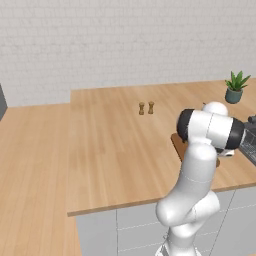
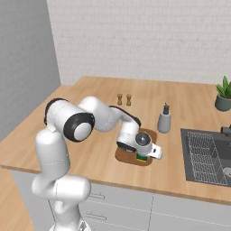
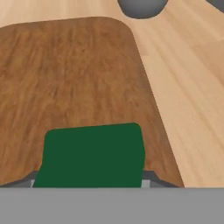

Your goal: Pick up the sponge from the counter and clean the cutting board by briefly scrubbing or pressing down on the cutting board. Once finished, release the sponge.

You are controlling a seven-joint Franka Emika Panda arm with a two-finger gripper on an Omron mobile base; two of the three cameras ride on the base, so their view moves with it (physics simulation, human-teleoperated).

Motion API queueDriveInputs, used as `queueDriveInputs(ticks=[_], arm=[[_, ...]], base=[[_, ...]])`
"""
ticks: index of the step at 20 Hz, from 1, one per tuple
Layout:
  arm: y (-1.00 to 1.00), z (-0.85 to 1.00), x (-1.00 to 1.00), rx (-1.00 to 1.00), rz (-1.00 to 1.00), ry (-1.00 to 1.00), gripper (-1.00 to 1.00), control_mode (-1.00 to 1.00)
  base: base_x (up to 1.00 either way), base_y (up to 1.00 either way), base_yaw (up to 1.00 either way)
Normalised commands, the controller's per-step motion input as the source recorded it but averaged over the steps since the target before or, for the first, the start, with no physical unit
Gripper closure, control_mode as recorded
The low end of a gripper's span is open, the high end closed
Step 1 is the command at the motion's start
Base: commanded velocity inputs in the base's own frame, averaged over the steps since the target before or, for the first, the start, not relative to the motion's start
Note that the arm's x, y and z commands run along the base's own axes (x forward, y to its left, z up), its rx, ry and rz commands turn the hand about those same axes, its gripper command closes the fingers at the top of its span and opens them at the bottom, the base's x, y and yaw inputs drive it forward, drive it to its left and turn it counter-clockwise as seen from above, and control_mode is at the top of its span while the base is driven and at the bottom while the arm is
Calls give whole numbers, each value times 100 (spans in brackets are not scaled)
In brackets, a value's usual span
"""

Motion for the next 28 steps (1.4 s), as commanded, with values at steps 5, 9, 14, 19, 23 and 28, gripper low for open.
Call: queueDriveInputs(ticks=[5, 9, 14, 19, 23, 28], arm=[[22, -28, 12, 0, 0, -4, 100, -100], [32, 0, 33, 0, 0, 10, 100, -100], [27, -13, 45, 0, 0, 8, 100, -100], [15, -5, 41, 2, 0, 0, 100, -100], [32, -21, 34, 8, 0, 0, 100, -100], [28, -50, 39, 15, 0, -8, 100, -100]], base=[[0, 0, 0], [0, 0, 0], [0, 0, 0], [0, 0, 0], [0, 0, 0], [0, 0, 0]])
